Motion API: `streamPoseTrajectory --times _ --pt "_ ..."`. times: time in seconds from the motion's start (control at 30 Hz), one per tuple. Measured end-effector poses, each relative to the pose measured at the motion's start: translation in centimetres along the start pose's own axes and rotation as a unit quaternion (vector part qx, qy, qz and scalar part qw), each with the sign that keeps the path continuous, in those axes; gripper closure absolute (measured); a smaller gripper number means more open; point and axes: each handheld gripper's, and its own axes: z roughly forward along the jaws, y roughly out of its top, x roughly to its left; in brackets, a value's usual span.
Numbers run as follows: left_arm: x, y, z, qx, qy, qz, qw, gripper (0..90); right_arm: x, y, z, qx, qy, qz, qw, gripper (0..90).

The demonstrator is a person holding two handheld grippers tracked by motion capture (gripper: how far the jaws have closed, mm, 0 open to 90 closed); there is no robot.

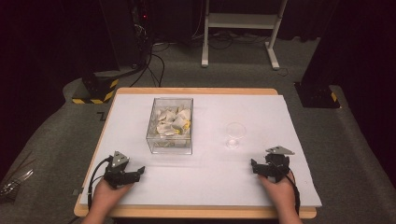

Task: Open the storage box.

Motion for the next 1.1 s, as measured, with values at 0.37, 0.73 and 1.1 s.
streamPoseTrajectory --times 0.37,0.73,1.1 --pt "-0.6 0.0 -0.6 -0.012 -0.017 0.004 0.9998 33.4 0.1 0.0 0.0 0.000 -0.001 0.000 1.0000 10.6" --pt "-0.9 0.3 -1.1 -0.025 -0.032 0.003 0.9992 36.3 0.1 0.0 0.0 0.000 -0.001 0.000 1.0000 10.6" --pt "-1.8 0.7 -1.2 -0.025 -0.039 0.017 0.9988 39.4 0.0 0.0 0.0 0.000 -0.001 -0.001 1.0000 10.7"
